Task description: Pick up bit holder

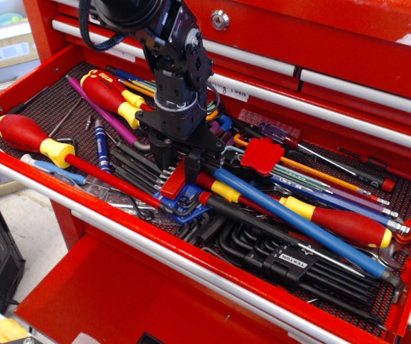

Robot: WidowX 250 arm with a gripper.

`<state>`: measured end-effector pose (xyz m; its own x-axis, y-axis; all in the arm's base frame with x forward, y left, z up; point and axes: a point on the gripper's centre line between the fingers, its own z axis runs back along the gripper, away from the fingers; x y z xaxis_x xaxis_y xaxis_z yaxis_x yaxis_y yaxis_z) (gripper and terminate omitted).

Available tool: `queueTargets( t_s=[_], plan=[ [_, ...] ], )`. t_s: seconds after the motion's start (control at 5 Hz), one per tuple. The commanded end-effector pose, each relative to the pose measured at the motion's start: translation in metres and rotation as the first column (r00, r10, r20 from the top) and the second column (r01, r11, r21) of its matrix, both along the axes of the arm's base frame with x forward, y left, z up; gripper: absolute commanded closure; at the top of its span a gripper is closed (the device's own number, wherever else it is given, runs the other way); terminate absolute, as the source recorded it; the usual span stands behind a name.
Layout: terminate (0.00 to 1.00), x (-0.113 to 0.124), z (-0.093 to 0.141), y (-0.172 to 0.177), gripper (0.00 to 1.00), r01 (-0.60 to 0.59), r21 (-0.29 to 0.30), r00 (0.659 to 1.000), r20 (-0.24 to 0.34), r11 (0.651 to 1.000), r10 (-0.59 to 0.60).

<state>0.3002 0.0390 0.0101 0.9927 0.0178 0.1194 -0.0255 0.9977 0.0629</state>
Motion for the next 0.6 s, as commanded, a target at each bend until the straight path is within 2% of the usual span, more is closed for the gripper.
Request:
queueTargets(
  t_s=[0.0,0.2,0.4],
  plan=[
    [0.00,0.011,0.083,0.002,1.00,-0.031,0.100,0.997,0.074,0.995,0.024],
    [0.00,0.010,0.127,-0.007,1.00,-0.047,0.171,0.995,0.090,0.984,0.032],
    [0.00,0.011,0.160,-0.020,1.00,-0.056,0.246,0.996,0.083,0.968,0.037]
  ],
)
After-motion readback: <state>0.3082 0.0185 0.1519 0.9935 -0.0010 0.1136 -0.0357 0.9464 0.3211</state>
